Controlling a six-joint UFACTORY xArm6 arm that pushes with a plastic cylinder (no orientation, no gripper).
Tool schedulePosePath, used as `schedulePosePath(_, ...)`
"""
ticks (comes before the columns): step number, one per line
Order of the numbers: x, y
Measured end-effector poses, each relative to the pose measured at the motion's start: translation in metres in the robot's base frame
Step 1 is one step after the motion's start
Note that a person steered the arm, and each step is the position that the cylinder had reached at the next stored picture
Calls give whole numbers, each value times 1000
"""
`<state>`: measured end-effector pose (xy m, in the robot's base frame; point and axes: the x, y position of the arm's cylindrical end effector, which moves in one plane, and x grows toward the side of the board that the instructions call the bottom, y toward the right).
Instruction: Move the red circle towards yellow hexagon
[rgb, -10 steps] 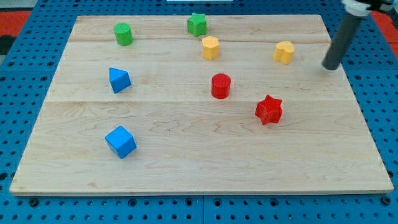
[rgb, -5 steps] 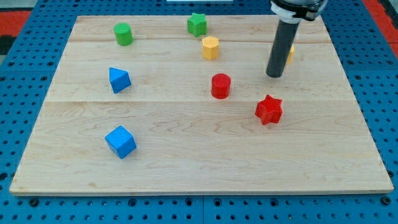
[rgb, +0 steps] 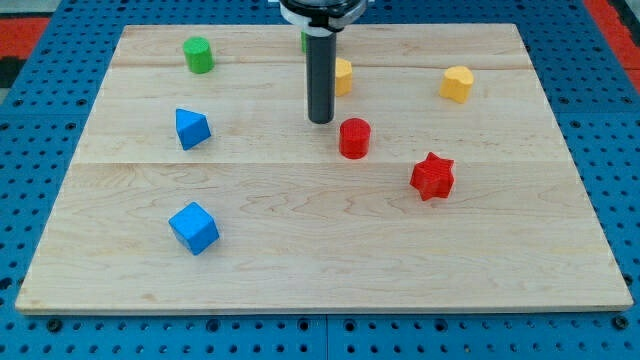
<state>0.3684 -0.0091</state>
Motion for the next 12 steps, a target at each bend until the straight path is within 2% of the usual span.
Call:
schedulePosePath(3,-3,-23)
schedulePosePath(8,71,11)
schedulePosePath(9,67,43)
schedulePosePath(10,47,42)
schedulePosePath(11,39,75)
schedulePosePath(12,20,84)
